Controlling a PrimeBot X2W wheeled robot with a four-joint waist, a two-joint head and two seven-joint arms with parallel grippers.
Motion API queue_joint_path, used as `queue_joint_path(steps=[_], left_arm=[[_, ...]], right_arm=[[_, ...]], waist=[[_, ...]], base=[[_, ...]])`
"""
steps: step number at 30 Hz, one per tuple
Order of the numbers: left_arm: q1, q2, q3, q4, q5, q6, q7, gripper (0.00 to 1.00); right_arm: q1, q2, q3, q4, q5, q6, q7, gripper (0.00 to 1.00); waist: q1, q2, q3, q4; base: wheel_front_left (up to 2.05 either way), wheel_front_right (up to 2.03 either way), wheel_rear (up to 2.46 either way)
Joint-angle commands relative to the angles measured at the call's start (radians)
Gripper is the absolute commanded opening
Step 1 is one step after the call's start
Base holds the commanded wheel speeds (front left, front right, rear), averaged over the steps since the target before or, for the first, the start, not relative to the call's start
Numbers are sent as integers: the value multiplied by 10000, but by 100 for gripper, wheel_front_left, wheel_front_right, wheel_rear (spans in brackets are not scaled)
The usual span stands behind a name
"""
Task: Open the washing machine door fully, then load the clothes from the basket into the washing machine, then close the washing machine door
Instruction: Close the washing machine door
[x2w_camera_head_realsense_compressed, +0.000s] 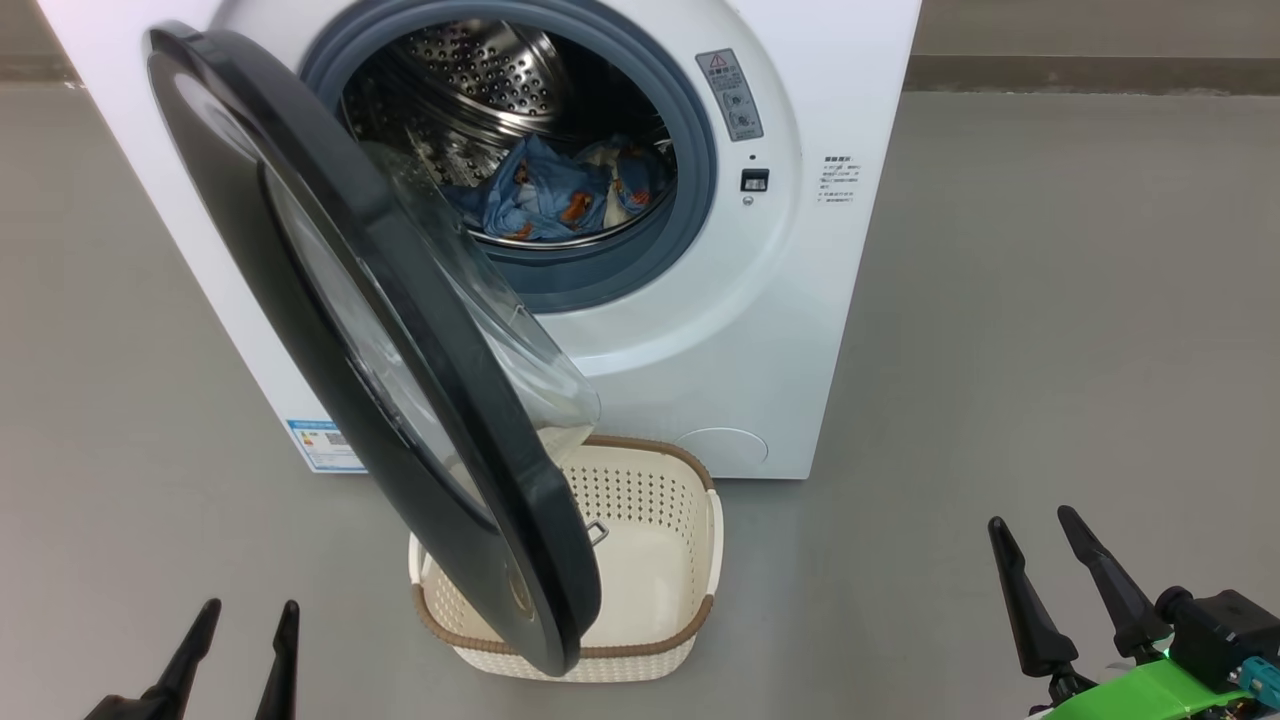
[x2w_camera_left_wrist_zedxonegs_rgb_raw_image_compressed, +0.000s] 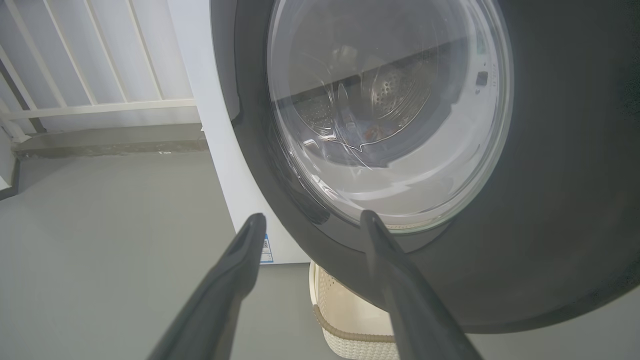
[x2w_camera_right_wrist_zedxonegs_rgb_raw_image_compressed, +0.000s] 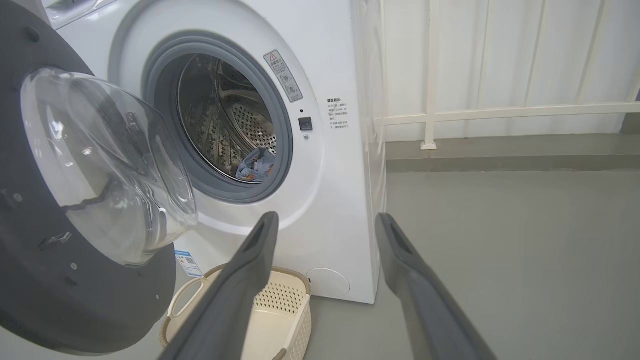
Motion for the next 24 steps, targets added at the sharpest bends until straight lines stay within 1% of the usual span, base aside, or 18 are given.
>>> queue_joint_path(steps=[1,2,3,5,6,7,12,17,24], left_arm=[[-345,319,323,-228,-82,-20,-91,100],[-350,319,308,-226,-90,-20,-91,100],[-354,310,294,-225,-93,-20,-91,100],[-355,301,247,-217,-101,-20,-91,100],[-353,296,226,-217,-106,-20,-91,100],[-343,283,206,-226,-104,-20,-91,100],[-283,264,160,-248,-116,-21,-91,100],[-244,181,143,-288,-91,-21,-91,100],[-208,68,107,-345,-62,-21,-91,100]], right_arm=[[-120,-151,139,-256,-167,44,-80,100],[-127,-135,130,-260,-176,44,-80,100],[-138,-114,120,-260,-190,44,-80,68],[-181,-67,110,-266,-207,44,-80,22],[-217,-47,137,-285,-198,44,-80,4],[-255,-34,169,-302,-183,44,-80,0],[-636,11,331,-588,-153,44,-80,0],[-1277,92,625,-1200,-178,44,-80,0],[-2076,153,1638,-2456,-235,44,-80,0]], waist=[[0,0,1,-11],[0,0,-1,-10],[0,0,-7,-3],[0,0,-25,29],[0,0,-35,54],[0,0,-50,83],[0,0,-102,258],[0,0,-150,473],[0,0,-248,885]], base=[[0,0,0],[0,0,0],[0,0,0],[0,0,0],[0,0,0],[0,0,0],[0,0,0],[0,0,0],[0,0,0]])
